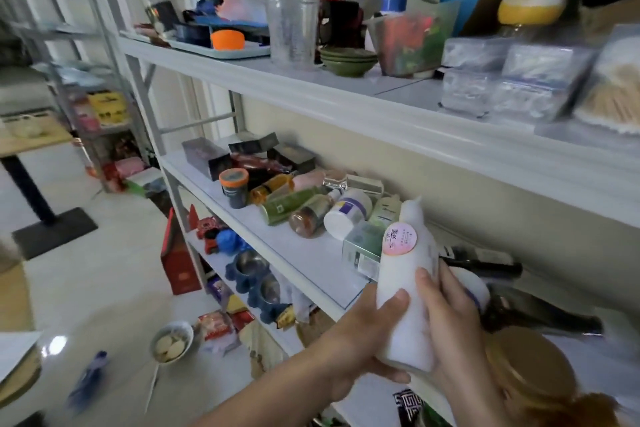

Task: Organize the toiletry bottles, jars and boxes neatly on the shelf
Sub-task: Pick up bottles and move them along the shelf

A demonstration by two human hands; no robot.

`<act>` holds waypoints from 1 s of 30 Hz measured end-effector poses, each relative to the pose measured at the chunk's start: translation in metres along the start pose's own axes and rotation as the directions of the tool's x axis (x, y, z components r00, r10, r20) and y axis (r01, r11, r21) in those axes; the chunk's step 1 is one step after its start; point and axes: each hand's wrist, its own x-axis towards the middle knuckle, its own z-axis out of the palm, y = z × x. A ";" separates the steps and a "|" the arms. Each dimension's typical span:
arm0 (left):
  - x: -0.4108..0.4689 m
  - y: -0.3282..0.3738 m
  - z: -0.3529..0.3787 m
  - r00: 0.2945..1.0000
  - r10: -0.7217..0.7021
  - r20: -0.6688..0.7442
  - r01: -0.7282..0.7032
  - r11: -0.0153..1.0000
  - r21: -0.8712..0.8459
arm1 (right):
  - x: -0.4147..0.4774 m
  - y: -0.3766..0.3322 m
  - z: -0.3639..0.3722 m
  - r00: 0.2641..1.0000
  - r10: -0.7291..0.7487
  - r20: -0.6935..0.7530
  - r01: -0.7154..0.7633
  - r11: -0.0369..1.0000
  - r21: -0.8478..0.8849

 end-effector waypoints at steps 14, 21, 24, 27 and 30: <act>0.097 0.054 -0.163 0.990 -0.082 -0.111 0.090 0.994 0.066 | 0.132 0.025 0.149 0.962 0.098 0.256 -0.114 0.992 0.050; 0.127 0.060 -0.251 0.965 -0.166 -0.204 0.175 0.984 0.026 | 0.169 0.032 0.229 0.898 0.240 0.370 -0.251 0.968 -0.018; 0.143 0.062 -0.278 0.959 -0.209 -0.192 0.215 0.977 0.011 | 0.182 0.042 0.249 0.864 0.359 0.354 -0.384 0.923 0.001; 0.170 0.067 -0.297 0.957 -0.261 -0.127 0.265 0.964 0.012 | 0.195 0.051 0.259 0.806 0.486 0.338 -0.549 0.827 0.120; 0.201 0.073 -0.317 0.945 -0.321 -0.056 0.322 0.946 0.020 | 0.213 0.058 0.273 0.798 0.526 0.295 -0.585 0.793 0.171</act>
